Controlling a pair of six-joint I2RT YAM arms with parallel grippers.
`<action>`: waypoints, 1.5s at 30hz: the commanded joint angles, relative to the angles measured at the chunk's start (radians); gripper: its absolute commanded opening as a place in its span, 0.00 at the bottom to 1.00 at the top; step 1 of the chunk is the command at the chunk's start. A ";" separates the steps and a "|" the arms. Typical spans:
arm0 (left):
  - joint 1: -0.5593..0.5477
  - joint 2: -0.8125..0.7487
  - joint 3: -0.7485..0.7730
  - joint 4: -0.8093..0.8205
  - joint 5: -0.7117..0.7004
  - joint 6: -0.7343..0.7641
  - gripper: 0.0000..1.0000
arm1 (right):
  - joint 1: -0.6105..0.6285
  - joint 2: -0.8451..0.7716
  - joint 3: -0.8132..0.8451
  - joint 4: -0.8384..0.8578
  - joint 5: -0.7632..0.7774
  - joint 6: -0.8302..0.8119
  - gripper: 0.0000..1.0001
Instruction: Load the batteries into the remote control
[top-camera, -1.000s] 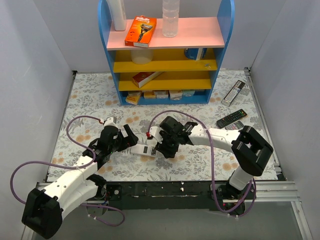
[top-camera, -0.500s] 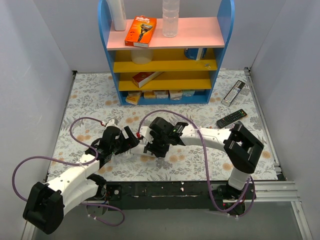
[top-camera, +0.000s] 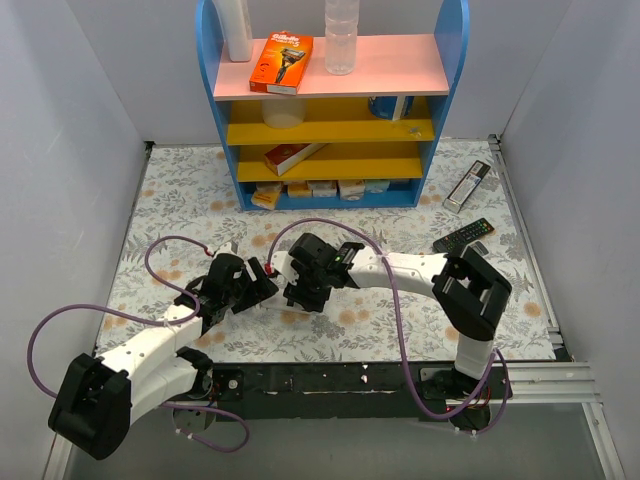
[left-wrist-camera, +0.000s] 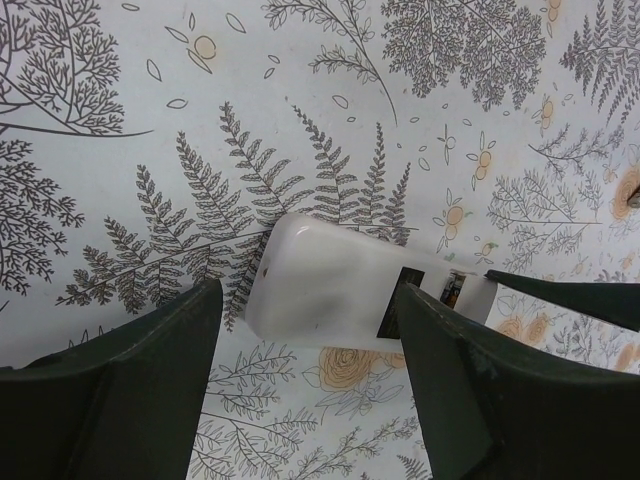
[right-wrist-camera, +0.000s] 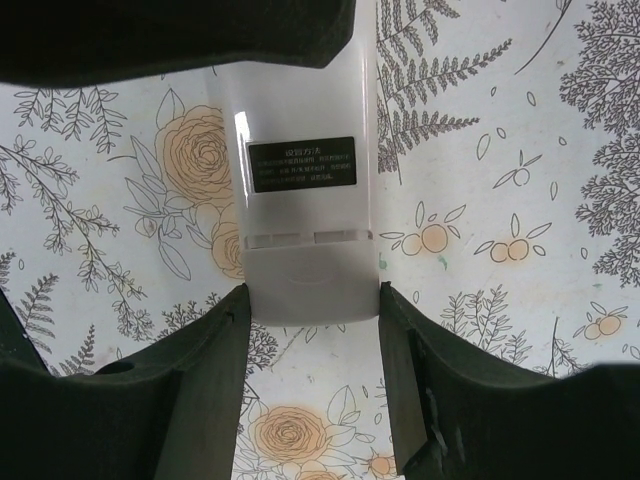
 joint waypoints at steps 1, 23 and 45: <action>0.006 0.001 -0.016 0.009 0.014 -0.011 0.68 | 0.005 0.020 0.046 -0.010 0.013 -0.007 0.26; 0.006 0.015 -0.039 0.024 0.015 -0.020 0.59 | 0.016 0.016 0.061 -0.083 0.063 -0.014 0.26; 0.004 0.023 -0.047 0.033 0.061 -0.018 0.54 | 0.021 0.023 0.086 -0.057 0.062 -0.027 0.25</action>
